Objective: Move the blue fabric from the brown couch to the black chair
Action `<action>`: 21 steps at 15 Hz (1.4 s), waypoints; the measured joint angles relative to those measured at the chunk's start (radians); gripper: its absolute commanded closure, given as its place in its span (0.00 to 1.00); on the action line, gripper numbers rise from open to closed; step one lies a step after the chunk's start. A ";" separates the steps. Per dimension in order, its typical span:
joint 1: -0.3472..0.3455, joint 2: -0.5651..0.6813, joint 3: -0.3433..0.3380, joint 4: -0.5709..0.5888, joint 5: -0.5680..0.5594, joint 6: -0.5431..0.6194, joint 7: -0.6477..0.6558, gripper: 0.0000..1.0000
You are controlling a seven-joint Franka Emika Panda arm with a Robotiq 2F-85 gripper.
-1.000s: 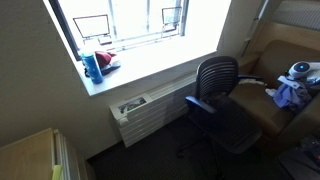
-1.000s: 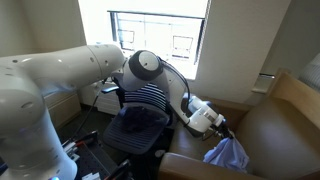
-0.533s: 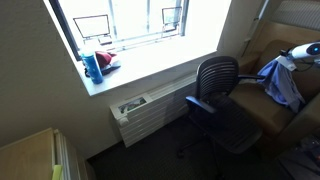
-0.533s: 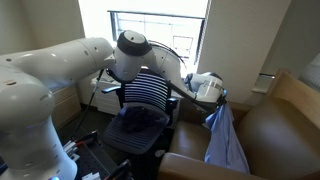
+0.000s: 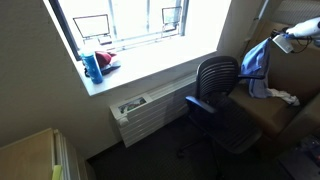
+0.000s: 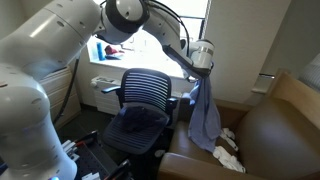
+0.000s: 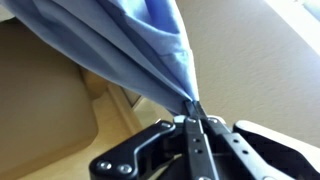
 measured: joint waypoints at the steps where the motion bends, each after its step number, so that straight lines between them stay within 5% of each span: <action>1: -0.015 -0.058 0.074 -0.034 -0.046 0.000 0.000 1.00; 8: -0.241 -0.398 0.602 -0.388 -0.450 -0.002 0.137 1.00; 11: -0.275 -0.476 0.612 -0.520 -0.481 -0.002 0.127 0.99; 16: -0.277 -0.463 0.623 -0.512 -0.479 -0.011 0.123 1.00; 21: -0.427 -0.606 0.913 -0.537 -0.343 -0.125 0.050 1.00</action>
